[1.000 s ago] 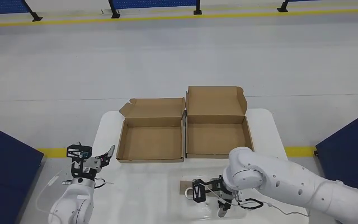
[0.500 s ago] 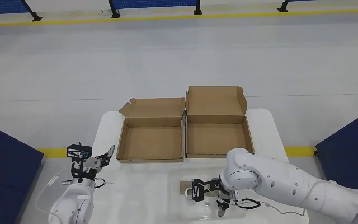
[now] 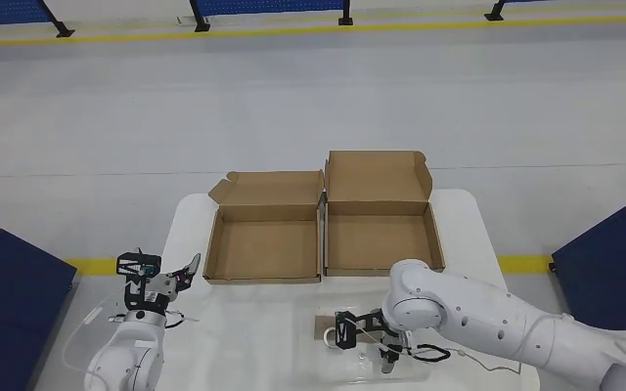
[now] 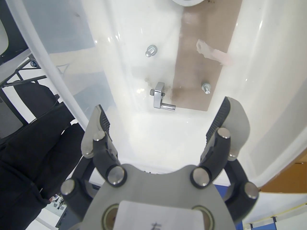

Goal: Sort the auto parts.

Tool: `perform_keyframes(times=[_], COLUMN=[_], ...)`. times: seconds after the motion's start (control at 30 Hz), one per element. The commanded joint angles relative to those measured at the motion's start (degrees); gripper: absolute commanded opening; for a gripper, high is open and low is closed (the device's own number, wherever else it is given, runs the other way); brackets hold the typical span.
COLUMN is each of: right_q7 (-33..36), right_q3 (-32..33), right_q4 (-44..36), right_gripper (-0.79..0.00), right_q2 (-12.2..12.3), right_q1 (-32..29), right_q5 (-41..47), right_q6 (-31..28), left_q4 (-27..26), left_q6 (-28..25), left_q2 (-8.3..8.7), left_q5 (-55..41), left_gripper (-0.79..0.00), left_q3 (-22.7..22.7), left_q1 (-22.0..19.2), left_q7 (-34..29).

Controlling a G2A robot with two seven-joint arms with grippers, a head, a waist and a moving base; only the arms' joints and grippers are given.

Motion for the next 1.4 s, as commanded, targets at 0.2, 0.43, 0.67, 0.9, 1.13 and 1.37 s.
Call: perform_keyframes(times=[0.2, 0.43, 0.67, 0.9, 1.13, 1.37], right_q7=[-2.47, -2.06, -1.64, -2.03, -2.76, -1.69], right_q3=[0.45, 0.87, 0.93, 0.95, 2.15, 3.35], right_q4=[2.45, 5.74, 8.16, 8.18, 7.90, 7.47], right_gripper=[0.000, 0.000, 0.000, 0.000, 0.000, -0.252], right_q2=[-0.33, -2.00, -3.85, -3.85, -4.00, -4.01], right_q1=[-1.02, -1.29, -1.17, -1.31, -1.90, -2.41], right_q5=[-1.51, -1.49, -1.07, -1.17, -3.14, -3.43], right_q6=[1.63, 3.40, 3.58, 3.64, 4.59, 4.93], left_q4=[0.00, 0.00, 0.00, 0.00, 0.00, 0.00], left_q6=[0.00, 0.00, 0.00, 0.00, 0.00, 0.00], left_q2=[0.00, 0.00, 0.00, 0.00, 0.00, 0.00], left_q5=[0.00, 0.00, 0.00, 0.00, 0.00, 0.00], left_gripper=[0.000, 0.000, 0.000, 0.000, 0.000, 0.000], left_q3=[0.00, 0.00, 0.00, 0.00, 0.00, 0.00], left_q1=[0.00, 0.00, 0.00, 0.00, 0.00, 0.00], left_q7=[0.00, 0.00, 0.00, 0.00, 0.00, 0.00])
